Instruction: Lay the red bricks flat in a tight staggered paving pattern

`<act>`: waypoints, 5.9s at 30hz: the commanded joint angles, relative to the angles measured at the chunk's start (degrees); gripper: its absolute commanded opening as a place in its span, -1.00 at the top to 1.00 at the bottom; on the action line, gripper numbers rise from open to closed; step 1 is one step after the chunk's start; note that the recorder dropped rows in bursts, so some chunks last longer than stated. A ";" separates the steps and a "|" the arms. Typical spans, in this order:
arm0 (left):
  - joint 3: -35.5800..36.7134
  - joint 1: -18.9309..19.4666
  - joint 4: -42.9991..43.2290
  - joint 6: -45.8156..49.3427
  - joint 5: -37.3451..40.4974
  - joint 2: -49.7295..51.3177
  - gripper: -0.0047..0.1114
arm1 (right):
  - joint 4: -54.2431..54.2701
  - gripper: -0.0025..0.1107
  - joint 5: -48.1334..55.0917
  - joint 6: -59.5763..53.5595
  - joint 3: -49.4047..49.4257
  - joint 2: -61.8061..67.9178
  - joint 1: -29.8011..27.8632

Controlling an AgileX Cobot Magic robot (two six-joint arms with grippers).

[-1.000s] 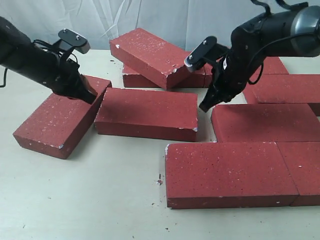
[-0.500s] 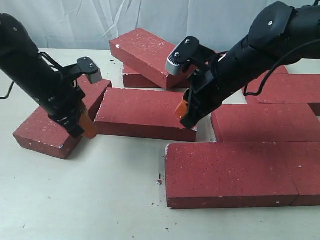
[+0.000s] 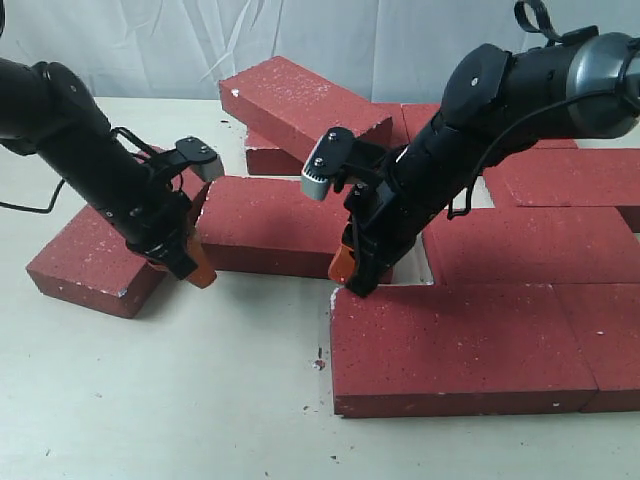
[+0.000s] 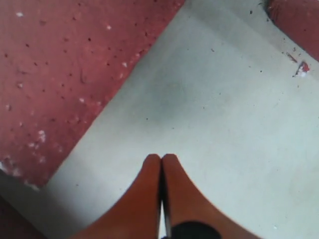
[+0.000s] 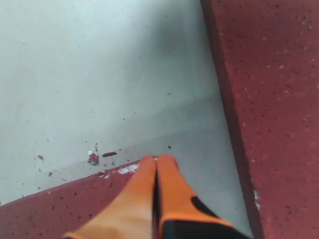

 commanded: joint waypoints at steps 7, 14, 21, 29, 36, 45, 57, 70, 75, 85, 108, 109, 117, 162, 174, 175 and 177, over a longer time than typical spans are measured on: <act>-2.79 -0.29 -3.76 0.83 -1.82 4.61 0.92 | -5.66 0.97 -5.59 1.62 -0.93 3.27 0.09; -3.73 -0.29 -8.25 5.30 -2.86 6.42 0.92 | -10.08 0.97 -13.23 6.21 -0.93 4.62 0.09; -4.10 -0.29 -12.25 11.33 -5.17 7.71 0.92 | -19.01 0.97 -15.57 15.44 -0.93 4.62 0.09; -4.22 -0.29 -19.16 15.54 -13.01 7.81 0.92 | -19.15 0.97 -17.35 16.14 -0.93 4.62 0.09; -4.22 -0.29 -23.19 18.23 -11.79 7.81 0.92 | -22.06 0.97 -20.70 20.17 -0.93 4.62 0.09; -4.22 -0.29 -25.50 19.95 -15.19 7.81 0.92 | -30.71 0.97 -21.74 28.47 -0.93 4.62 0.09; -4.22 0.33 -25.19 18.94 -13.75 7.43 0.92 | -36.68 0.97 -21.85 34.95 -0.93 4.62 0.09; -4.22 2.89 1.81 -14.86 -23.56 -2.28 0.92 | -31.44 0.97 -13.13 35.09 -0.93 -2.35 0.09; -4.22 -1.37 2.43 -14.98 -30.65 0.40 0.92 | -30.38 0.97 -13.80 35.09 -0.93 -2.35 0.09; -4.22 -3.75 3.88 -14.85 -34.21 2.54 0.92 | -30.38 0.97 -13.66 35.09 -0.93 -2.35 0.09; -4.22 -6.79 2.38 -14.85 -36.80 2.52 0.92 | -27.57 0.97 -9.13 34.45 -0.93 -2.25 0.18; -4.22 -6.79 2.53 -14.85 -37.15 2.52 0.92 | -27.57 0.97 -9.13 34.14 -0.93 -2.25 0.18; -4.22 -3.22 3.80 -17.15 -35.09 0.73 0.92 | -33.21 0.97 -8.12 33.62 -0.93 -1.45 0.06; -6.14 -8.57 3.00 -17.38 -40.20 6.97 0.92 | -28.97 0.97 -16.69 40.22 -0.93 -1.98 -11.24; -6.93 -11.88 1.93 -17.38 -41.93 7.15 0.92 | -28.03 0.97 -16.53 40.22 -0.93 -1.98 -11.24; -6.93 -12.28 1.93 -17.38 -42.35 7.15 0.92 | -28.03 0.97 -16.53 40.22 -0.93 -1.98 -11.24; -6.93 -12.41 1.93 -17.38 -42.87 7.34 0.92 | -28.03 0.97 -16.53 40.22 -0.93 -1.98 -11.24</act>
